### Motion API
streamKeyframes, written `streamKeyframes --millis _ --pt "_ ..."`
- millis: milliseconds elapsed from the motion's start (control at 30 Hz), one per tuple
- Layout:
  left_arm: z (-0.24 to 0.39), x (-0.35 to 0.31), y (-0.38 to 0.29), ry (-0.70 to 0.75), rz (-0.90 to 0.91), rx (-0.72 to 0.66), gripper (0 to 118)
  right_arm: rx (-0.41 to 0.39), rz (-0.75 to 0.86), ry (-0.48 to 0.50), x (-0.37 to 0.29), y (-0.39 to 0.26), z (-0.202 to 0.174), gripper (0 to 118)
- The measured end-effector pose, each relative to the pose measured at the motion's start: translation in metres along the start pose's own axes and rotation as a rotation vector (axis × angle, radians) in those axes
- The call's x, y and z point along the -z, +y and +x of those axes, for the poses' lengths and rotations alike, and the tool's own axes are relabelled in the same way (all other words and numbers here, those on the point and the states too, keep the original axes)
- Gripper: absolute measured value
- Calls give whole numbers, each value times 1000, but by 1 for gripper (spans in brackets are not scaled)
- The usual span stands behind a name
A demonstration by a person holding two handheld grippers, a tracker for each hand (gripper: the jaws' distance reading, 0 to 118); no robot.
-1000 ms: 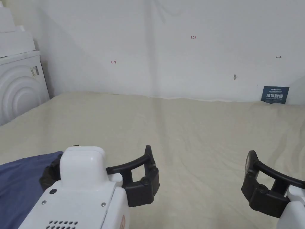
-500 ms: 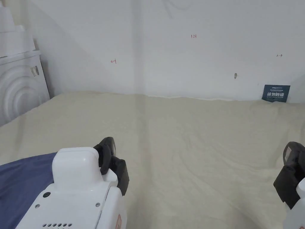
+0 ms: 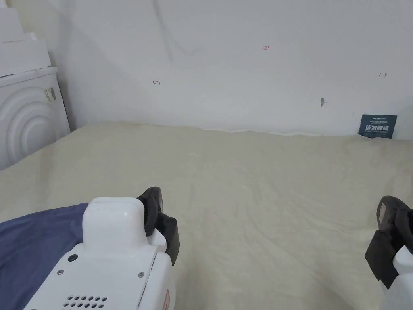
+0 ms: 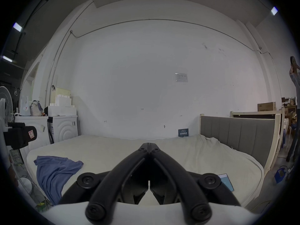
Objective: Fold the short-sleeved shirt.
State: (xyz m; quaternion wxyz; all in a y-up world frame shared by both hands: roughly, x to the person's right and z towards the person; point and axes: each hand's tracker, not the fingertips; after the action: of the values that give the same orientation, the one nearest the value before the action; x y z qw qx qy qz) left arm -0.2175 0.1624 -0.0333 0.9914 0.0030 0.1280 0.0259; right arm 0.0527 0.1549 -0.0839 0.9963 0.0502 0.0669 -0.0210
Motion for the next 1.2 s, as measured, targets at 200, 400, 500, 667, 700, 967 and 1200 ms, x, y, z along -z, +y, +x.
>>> streamKeyframes --millis 200,400,500,667,700,967,1200 --pt "-10 -3 2 10 -16 2 0 5 -6 53 8 1 -13 0" --pt "-43 -19 11 136 -7 0 0 22 -12 208 23 1 -51 0" --pt "-67 -33 16 255 10 7 0 28 -25 330 33 2 -78 0" --pt "-106 -63 21 437 21 8 0 21 -21 527 38 2 -133 0" --pt "-111 -68 22 476 20 15 0 29 -29 565 38 2 -142 0" --pt "-148 -94 21 622 -8 2 0 6 -56 780 22 0 -211 0" --pt "-171 -62 -1 625 -90 -27 0 -25 -99 843 35 -14 -236 0"
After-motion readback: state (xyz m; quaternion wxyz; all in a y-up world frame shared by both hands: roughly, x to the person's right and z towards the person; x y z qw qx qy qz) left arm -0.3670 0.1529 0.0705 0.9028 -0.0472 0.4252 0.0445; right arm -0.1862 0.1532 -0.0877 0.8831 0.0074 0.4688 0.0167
